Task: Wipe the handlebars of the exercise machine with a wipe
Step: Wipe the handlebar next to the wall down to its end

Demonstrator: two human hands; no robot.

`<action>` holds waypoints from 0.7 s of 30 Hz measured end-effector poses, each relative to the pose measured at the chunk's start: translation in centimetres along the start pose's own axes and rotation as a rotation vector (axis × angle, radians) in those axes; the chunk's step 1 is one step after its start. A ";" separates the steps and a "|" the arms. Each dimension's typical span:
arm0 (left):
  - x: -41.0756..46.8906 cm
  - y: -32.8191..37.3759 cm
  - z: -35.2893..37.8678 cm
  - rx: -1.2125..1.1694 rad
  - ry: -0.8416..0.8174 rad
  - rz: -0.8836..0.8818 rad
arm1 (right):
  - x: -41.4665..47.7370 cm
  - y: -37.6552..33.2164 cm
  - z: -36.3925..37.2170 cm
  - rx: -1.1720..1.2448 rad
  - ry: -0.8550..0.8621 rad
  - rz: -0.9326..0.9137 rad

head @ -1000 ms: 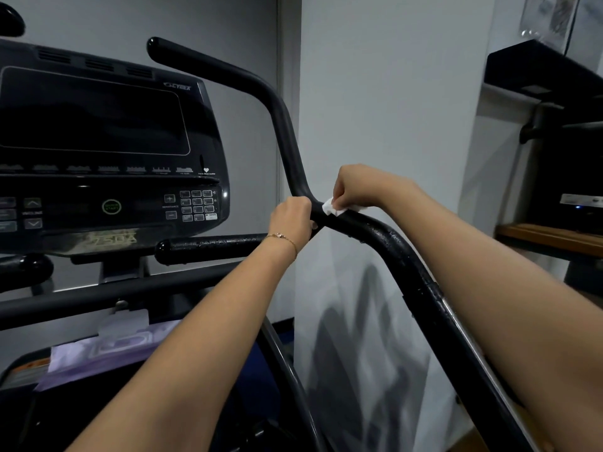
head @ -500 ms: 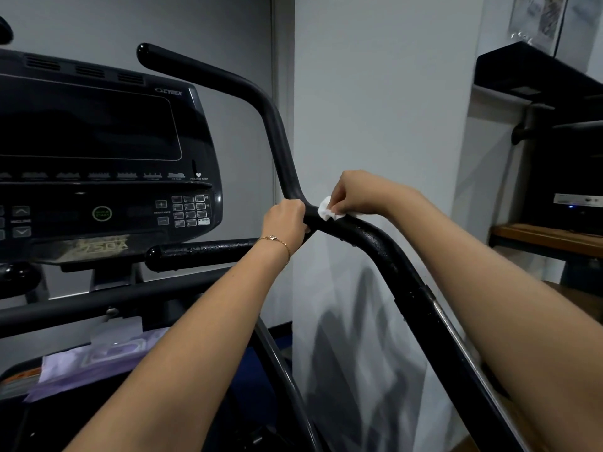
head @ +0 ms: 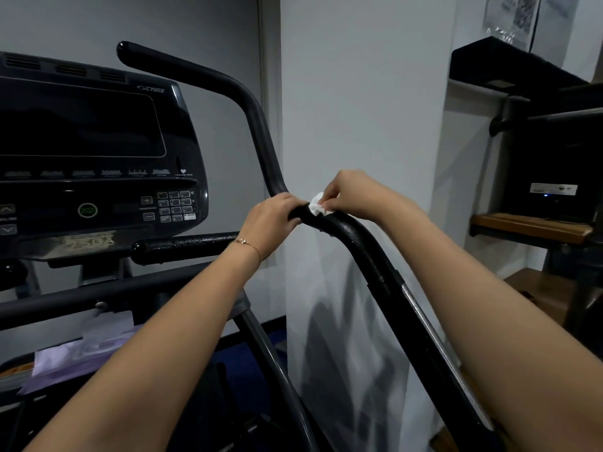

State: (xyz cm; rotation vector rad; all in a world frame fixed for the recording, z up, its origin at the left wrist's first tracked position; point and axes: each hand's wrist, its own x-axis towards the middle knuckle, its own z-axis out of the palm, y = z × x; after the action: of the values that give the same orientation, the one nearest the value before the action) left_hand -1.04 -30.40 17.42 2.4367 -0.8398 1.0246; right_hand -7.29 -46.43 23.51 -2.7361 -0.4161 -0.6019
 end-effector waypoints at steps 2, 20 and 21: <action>0.2 0.2 -0.2 0.041 -0.003 0.019 | -0.7 -0.1 -0.1 0.011 0.008 0.001; 1.3 0.3 -0.8 0.079 -0.108 -0.033 | -5.2 2.1 0.7 0.036 0.232 0.008; 1.3 0.3 -0.9 0.080 -0.106 -0.033 | -4.8 1.9 0.8 0.015 0.223 0.002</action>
State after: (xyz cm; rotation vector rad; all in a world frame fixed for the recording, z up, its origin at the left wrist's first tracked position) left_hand -0.96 -30.68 18.99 2.5825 -0.8043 0.9419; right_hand -10.57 -48.92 20.21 -2.6164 -0.3624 -0.8874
